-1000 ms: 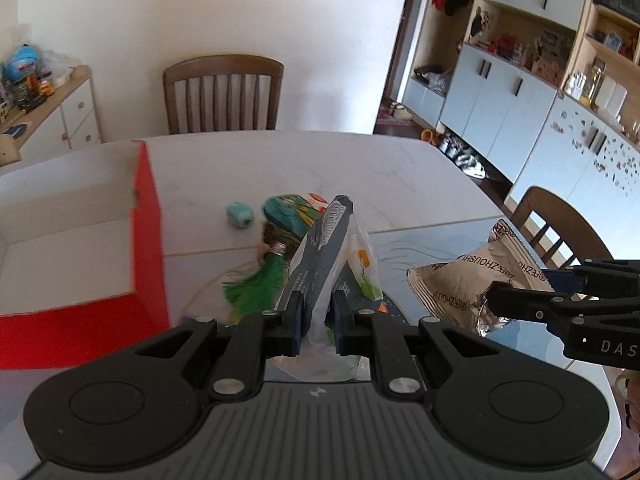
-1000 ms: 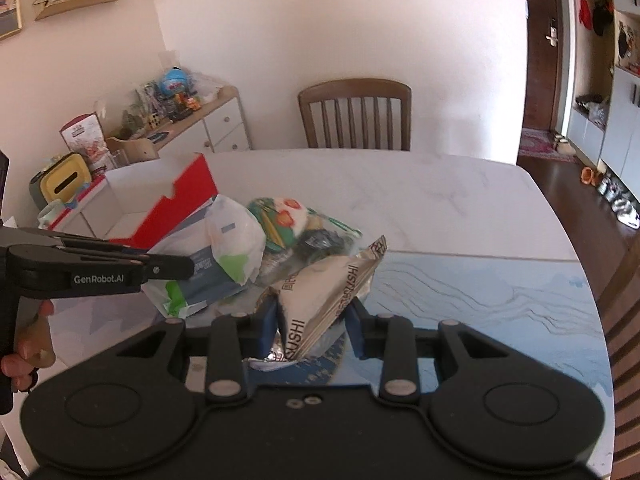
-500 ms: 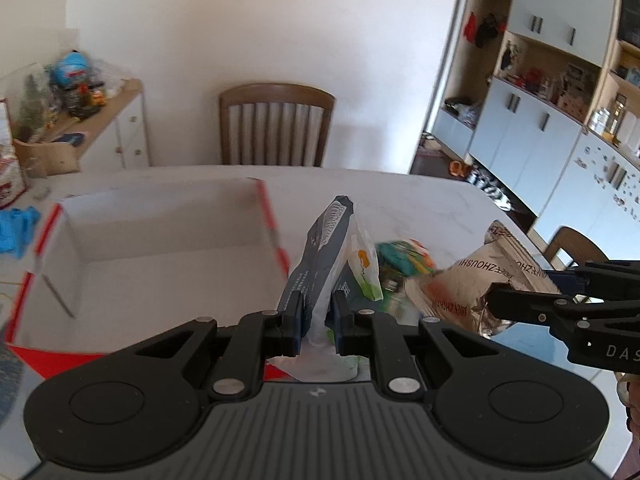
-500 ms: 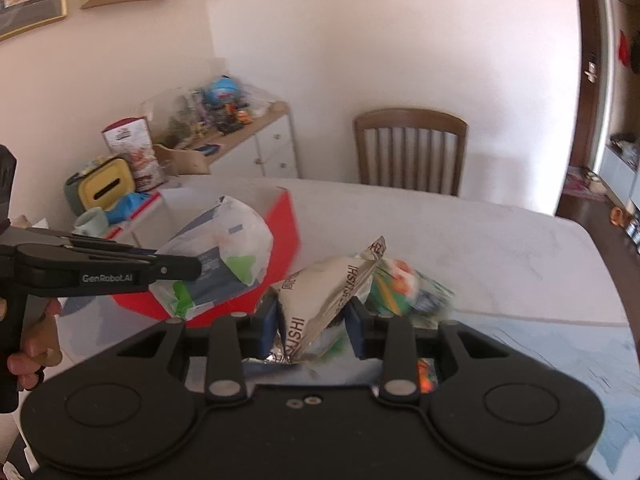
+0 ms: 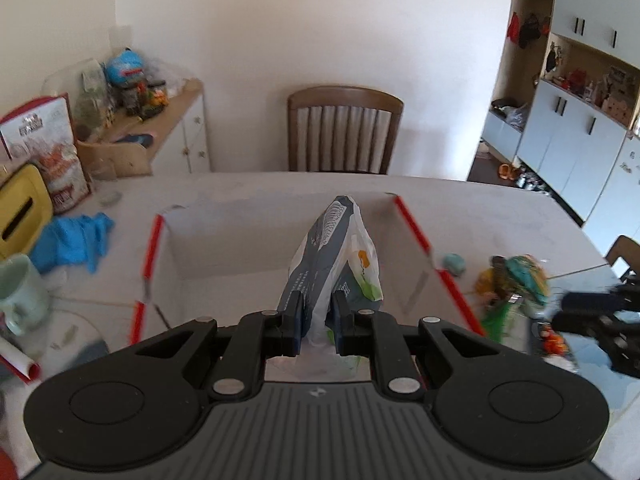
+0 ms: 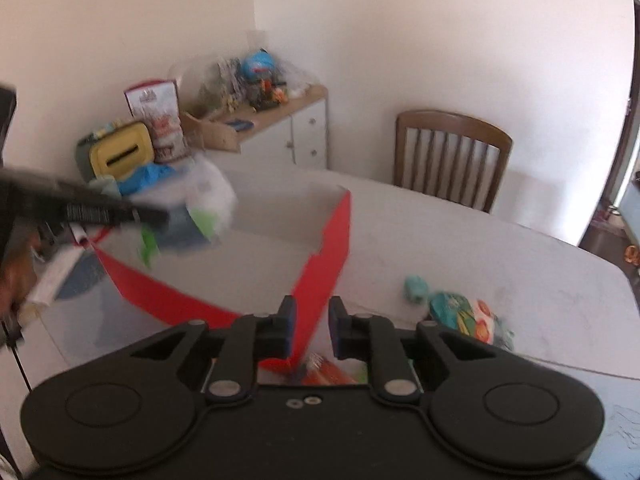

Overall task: Organize objects
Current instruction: 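Carry the white bag with the left tool while the right tool carries the pouch over the box, then lower and release the white bag with the left tool while the right tool drops the pouch in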

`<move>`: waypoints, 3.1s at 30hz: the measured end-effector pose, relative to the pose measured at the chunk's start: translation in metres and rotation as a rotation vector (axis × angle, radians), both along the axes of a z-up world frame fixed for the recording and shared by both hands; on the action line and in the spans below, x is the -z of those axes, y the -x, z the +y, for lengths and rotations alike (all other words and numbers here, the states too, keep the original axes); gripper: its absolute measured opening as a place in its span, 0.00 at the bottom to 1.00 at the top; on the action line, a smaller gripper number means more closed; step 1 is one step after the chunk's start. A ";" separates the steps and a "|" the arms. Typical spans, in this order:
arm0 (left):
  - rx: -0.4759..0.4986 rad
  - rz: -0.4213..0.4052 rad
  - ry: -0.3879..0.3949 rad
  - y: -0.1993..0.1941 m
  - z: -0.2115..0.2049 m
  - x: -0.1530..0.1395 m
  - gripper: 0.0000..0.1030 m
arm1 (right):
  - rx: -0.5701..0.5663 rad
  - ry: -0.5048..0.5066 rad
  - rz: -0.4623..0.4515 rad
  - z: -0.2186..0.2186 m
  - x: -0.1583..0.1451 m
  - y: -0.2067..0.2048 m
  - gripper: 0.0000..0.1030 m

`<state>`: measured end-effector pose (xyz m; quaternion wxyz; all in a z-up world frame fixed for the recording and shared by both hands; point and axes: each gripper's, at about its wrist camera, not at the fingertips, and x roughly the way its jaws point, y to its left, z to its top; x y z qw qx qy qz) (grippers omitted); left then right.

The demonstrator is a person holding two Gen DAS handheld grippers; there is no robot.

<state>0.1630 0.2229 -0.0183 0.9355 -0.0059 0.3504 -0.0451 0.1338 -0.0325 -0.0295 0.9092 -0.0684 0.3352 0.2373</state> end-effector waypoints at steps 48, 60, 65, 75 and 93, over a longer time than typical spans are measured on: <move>-0.027 0.104 0.004 -0.052 0.048 0.046 0.14 | 0.291 -0.093 0.241 -0.023 0.035 -0.012 0.38; -0.025 0.114 -0.016 -0.066 0.053 0.042 0.14 | 0.074 -0.047 0.109 0.044 -0.023 -0.055 0.38; -0.034 0.164 -0.028 -0.079 0.055 0.051 0.14 | -0.003 -0.002 0.160 0.091 -0.002 -0.075 0.38; 0.000 0.276 -0.092 -0.109 0.045 0.076 0.14 | -0.064 0.137 0.269 0.149 0.044 -0.103 0.38; 0.029 0.353 -0.107 -0.119 0.042 0.089 0.15 | -0.070 0.225 0.375 0.165 0.074 -0.114 0.41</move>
